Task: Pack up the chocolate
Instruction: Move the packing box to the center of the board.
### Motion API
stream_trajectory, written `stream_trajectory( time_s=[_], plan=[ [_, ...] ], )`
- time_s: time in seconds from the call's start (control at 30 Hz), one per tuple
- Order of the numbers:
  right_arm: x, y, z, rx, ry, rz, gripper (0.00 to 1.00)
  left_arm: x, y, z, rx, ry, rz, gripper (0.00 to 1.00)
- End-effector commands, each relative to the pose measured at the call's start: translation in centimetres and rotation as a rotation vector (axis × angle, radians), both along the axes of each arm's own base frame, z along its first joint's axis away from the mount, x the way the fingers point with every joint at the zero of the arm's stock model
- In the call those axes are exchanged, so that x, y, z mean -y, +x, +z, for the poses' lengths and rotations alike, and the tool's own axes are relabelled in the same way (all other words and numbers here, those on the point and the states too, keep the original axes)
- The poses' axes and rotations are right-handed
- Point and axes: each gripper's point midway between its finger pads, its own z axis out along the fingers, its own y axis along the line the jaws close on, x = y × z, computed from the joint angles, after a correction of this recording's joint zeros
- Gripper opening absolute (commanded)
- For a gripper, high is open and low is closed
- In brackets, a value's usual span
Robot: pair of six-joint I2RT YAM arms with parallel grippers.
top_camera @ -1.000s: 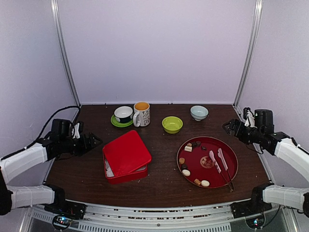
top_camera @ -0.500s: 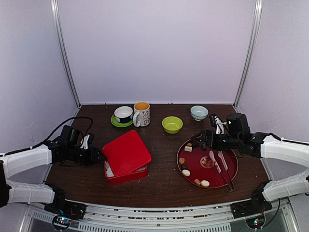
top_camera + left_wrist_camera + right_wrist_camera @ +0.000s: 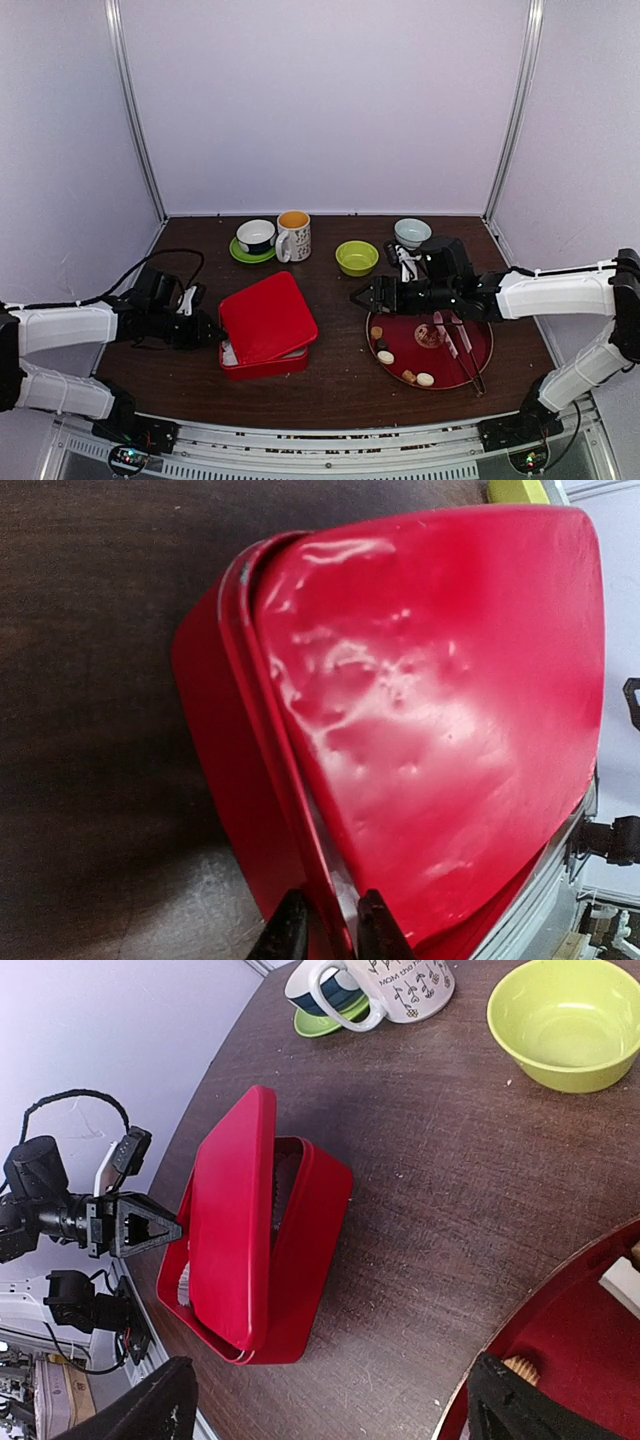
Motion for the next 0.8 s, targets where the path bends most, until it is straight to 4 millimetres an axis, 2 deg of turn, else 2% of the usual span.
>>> stream_trajectory(
  time_s=[0.0,0.17,0.3,0.37,0.53,0.63,0.77],
  plan=[
    [-1.5,0.1,1.3,0.027,0.052,0.023,0.94,3.0,0.6,1.1,0.042,-0.134,-0.051,0.2],
    [-1.6,0.3,0.5,0.018,0.037,0.023,0.94,5.2,2.0,1.1,0.056,-0.122,-0.077,0.19],
    [-1.1,0.5,-0.9,-0.005,-0.016,-0.002,0.94,7.6,2.9,0.9,0.04,-0.153,-0.085,0.18],
    [-1.0,0.5,-1.4,-0.015,-0.028,-0.005,0.94,9.3,3.1,1.3,0.046,-0.183,-0.101,0.17],
    [0.1,0.4,-3.2,-0.052,-0.082,-0.047,0.92,11.9,2.7,1.1,0.029,-0.217,-0.102,0.17],
    [0.6,0.1,-4.1,-0.083,-0.106,-0.057,0.9,12.8,2.2,1.0,0.018,-0.242,-0.11,0.18],
    [0.5,-0.9,-4.0,-0.112,-0.069,-0.039,0.81,12.5,1.4,0.9,0.005,-0.232,-0.12,0.21]
  ],
)
